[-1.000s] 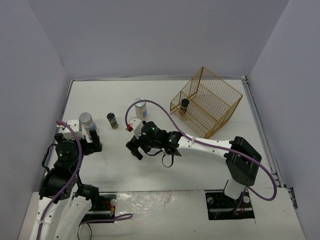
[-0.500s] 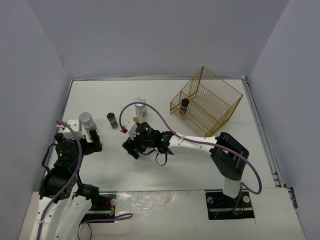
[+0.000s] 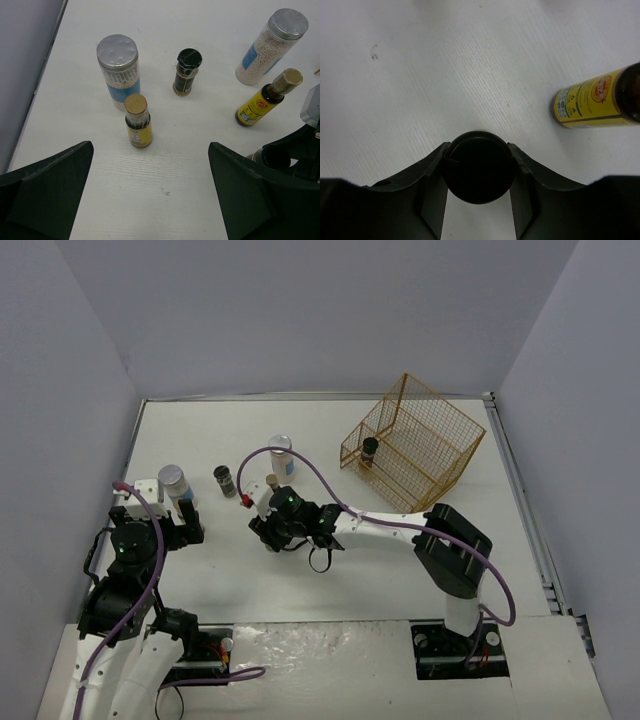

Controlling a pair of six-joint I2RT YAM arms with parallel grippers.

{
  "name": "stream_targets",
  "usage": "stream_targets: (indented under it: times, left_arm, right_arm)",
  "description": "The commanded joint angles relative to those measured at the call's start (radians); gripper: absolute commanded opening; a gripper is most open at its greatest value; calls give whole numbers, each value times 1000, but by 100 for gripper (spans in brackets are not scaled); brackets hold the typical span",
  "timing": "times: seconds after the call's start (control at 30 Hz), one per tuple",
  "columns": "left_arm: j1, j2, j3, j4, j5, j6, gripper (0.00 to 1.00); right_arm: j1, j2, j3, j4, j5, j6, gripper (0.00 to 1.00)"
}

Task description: Organize the condiment bottles

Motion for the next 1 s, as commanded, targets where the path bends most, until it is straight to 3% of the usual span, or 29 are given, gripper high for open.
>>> stream_targets:
  times: [0.0, 0.2, 0.37, 0.7, 0.97]
  left_arm:
    - [0, 9, 36, 58, 1, -3, 97]
    - [0, 16, 37, 59, 1, -3, 97]
    - [0, 17, 37, 62, 4, -3, 97]
    - [0, 17, 37, 58, 8, -4, 97]
    - [0, 2, 36, 58, 6, -4, 97]
  right_arm:
    - [7, -173, -6, 2, 147, 25, 2]
    - [-28, -357, -13, -147, 443, 94, 0]
    - [-204, -504, -39, -216, 619, 237, 0]
    - [-481, -527, -72, -228, 635, 420, 0]
    - [-539, -436, -83, -228, 621, 466, 0]
